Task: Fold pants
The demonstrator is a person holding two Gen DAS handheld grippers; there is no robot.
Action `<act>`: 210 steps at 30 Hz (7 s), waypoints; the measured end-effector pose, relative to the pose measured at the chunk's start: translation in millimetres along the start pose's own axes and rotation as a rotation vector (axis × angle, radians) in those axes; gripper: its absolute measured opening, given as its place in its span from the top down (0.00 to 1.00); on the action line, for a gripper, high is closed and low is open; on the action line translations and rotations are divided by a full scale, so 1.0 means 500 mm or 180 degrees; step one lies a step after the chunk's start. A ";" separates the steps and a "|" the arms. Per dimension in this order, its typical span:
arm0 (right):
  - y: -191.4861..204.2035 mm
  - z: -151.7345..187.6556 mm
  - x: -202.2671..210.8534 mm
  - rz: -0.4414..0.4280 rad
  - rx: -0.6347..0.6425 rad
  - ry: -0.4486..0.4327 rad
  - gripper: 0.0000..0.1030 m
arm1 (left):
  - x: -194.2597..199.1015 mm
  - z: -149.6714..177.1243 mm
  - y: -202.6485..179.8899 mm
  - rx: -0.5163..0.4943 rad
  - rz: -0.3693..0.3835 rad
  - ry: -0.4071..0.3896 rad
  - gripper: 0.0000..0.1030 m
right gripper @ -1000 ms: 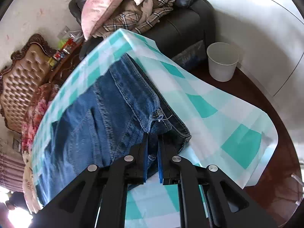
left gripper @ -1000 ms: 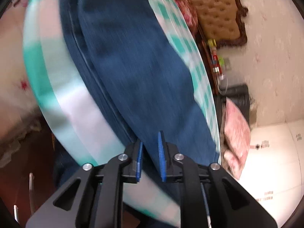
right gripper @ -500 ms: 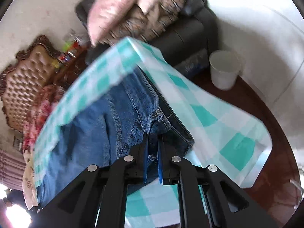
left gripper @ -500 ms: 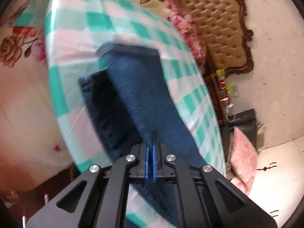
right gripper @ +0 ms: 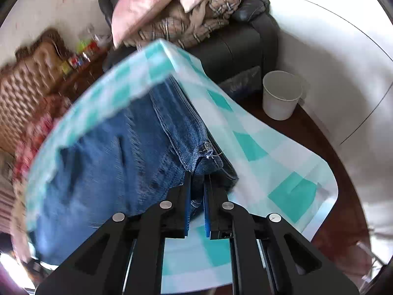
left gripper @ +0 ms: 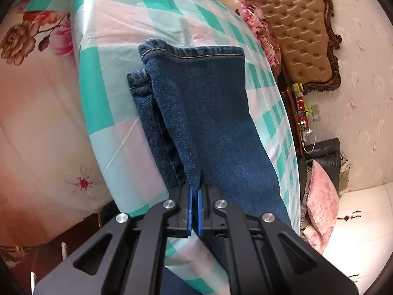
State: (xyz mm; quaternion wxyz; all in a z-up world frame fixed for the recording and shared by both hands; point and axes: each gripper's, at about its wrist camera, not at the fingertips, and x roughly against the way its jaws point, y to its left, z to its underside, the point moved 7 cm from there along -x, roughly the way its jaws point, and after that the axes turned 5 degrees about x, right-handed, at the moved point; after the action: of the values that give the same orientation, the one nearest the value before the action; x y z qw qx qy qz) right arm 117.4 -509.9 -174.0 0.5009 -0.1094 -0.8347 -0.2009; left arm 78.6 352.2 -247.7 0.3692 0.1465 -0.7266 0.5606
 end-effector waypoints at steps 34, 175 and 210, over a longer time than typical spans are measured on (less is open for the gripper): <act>-0.061 -0.034 0.119 0.0852 0.0046 -0.0856 0.44 | 0.137 -0.042 0.014 -0.0447 -0.0565 -0.1025 0.63; 0.460 0.276 -0.045 0.0607 0.1599 -0.0382 0.15 | -0.075 0.479 -0.231 -0.3441 -0.0914 -0.0043 0.25; 0.912 0.342 -0.007 -0.0588 0.2796 -0.0373 0.27 | 0.016 -0.181 -0.164 -0.2332 -0.1544 -0.0999 0.58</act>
State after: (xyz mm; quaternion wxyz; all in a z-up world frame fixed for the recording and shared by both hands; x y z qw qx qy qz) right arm 158.9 -25.4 -145.5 0.4316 0.1773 -0.8741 0.1351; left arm 158.1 410.5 -175.0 0.4027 0.2552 -0.8685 0.1356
